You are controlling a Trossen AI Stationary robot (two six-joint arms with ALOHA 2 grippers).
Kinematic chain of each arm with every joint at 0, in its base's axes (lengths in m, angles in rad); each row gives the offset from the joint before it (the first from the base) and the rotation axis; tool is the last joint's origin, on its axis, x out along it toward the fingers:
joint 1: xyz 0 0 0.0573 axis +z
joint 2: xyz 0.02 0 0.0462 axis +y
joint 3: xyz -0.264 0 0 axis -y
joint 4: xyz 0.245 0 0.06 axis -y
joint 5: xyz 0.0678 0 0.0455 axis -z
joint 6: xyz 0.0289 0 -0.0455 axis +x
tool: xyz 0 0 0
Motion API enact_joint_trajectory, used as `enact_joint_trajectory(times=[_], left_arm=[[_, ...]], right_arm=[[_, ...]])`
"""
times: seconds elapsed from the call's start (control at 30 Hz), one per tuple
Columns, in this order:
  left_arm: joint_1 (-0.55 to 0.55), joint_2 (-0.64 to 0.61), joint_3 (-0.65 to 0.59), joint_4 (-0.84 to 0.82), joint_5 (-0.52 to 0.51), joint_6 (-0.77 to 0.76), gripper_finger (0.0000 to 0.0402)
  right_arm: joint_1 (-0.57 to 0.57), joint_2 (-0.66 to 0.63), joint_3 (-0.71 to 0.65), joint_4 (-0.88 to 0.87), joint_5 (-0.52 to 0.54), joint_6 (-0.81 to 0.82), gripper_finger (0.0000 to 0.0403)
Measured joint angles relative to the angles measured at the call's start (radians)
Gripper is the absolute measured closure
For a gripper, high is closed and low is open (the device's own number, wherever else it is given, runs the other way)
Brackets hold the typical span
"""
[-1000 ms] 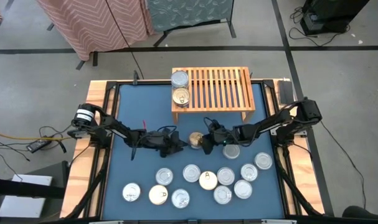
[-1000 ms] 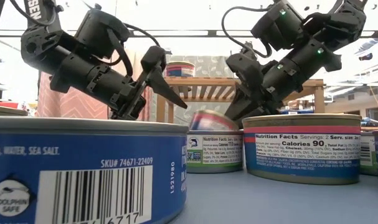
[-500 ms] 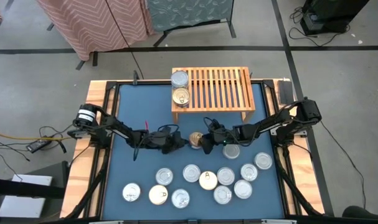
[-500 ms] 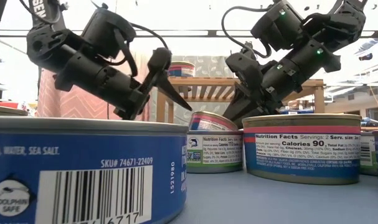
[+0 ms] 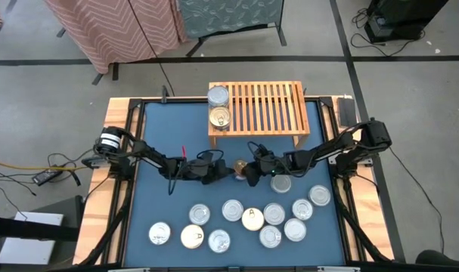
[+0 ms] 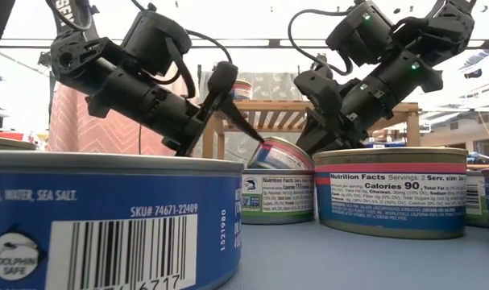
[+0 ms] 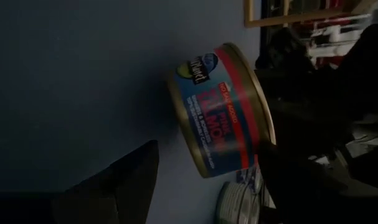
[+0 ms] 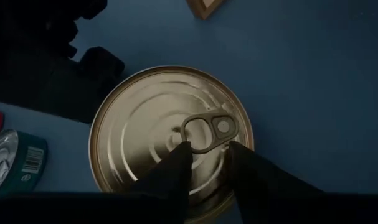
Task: Stack canned seafood by type on shelf
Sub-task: Stack the blue tuna can on top of the blue tuna can on the shelf
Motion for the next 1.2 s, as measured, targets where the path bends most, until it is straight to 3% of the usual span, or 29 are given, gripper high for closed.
enact_joint_trajectory(times=[0.23, 0.4, 0.83, 1.2], left_arm=[[-0.003, 0.019, 0.013, 0.086, -0.12, 0.039, 0.0124], [-0.003, 0.019, 0.016, 0.149, -0.152, 0.086, 0.0124], [-0.003, 0.018, 0.016, 0.131, -0.018, 0.127, 0.0124], [0.035, 0.016, 0.016, 0.173, 0.11, 0.178, 0.0124]], right_arm=[[-0.001, 0.0, 0.0, -0.004, -0.011, -0.019, 0.0286], [0.005, 0.015, -0.004, -0.031, -0.105, -0.056, 0.0288], [0.002, 0.005, 0.0, 0.011, -0.075, -0.066, 0.0288], [0.004, 0.005, 0.0, 0.069, -0.151, -0.076, 0.0288]])
